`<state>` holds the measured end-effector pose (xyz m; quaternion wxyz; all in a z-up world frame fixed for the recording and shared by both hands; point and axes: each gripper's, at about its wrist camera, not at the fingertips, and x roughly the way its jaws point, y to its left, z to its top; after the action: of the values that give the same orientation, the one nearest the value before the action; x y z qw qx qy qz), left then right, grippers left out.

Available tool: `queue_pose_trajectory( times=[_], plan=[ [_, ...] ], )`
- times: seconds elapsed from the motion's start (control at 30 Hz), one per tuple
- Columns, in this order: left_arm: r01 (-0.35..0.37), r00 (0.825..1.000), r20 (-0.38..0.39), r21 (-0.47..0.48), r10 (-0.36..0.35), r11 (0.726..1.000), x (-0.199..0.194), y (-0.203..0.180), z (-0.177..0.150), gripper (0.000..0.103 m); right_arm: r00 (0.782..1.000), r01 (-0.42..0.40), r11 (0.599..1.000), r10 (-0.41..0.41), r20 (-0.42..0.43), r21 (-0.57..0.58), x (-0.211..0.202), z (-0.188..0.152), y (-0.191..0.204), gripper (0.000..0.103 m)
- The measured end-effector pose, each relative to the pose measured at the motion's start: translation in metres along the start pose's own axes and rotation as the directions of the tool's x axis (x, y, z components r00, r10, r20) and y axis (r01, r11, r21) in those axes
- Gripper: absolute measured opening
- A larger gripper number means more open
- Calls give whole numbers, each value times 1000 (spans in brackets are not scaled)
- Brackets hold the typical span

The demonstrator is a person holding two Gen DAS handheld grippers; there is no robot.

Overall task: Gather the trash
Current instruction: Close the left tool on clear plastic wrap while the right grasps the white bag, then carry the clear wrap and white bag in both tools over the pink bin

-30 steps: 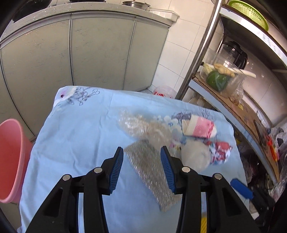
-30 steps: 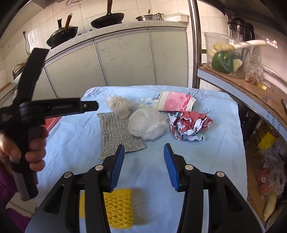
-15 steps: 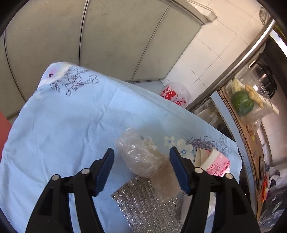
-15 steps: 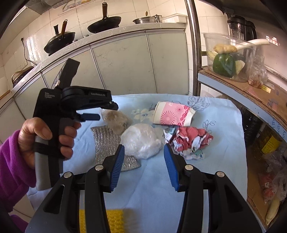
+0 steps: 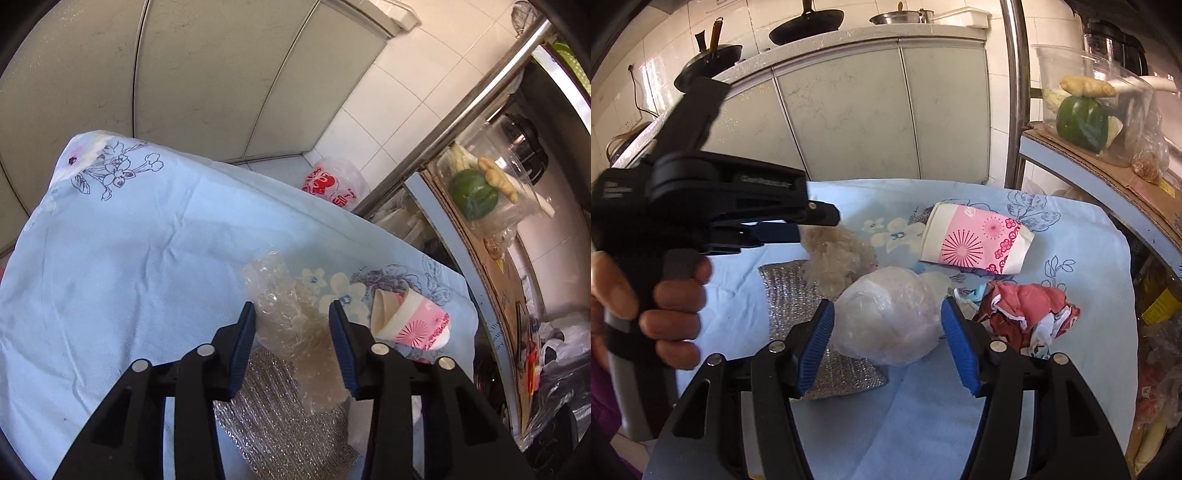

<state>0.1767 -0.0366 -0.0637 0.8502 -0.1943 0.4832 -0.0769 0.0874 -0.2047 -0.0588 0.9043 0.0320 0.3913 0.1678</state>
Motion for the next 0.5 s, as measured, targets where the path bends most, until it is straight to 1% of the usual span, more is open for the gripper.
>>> queue_pose_trajectory(
  times=[0.07,0.1,0.13,0.17,0.2,0.27,0.3,0.4,0.43,0.5],
  plan=[
    [14,1000,6,12,-14,1000,-3,-3,-2,34,1000,-1,1000,1,-5,13,1,-1,-2,61],
    [23,1000,10,15,-23,1000,-5,-3,-3,30,1000,-4,1000,4,-8,22,1,-1,-4,61],
    [32,999,18,20,-33,999,-9,-4,-4,18,1000,-8,999,8,-7,31,0,-1,-5,61],
    [36,999,22,25,-37,999,-14,-4,-5,19,1000,-8,999,9,-7,37,-1,-1,-6,60],
    [43,999,31,25,-44,999,-19,-5,-6,19,1000,-9,999,9,-7,45,-2,-2,-7,55],
    [56,997,48,40,-58,998,-29,-6,-8,19,1000,-14,998,14,-8,61,-2,-3,-9,51],
    [54,996,63,54,-58,997,-35,-8,-10,18,1000,-16,998,17,-8,66,-2,-3,-10,49],
    [42,994,101,101,-52,994,-49,-14,-17,18,1000,-25,997,25,-2,77,-6,-7,-10,37],
    [37,993,110,114,-50,993,-53,-16,-19,18,1000,-25,997,25,3,79,-8,-8,-10,36],
    [32,991,126,132,-49,991,-62,-16,-24,18,1000,-26,996,26,11,83,-12,-9,-10,29]
  ],
)
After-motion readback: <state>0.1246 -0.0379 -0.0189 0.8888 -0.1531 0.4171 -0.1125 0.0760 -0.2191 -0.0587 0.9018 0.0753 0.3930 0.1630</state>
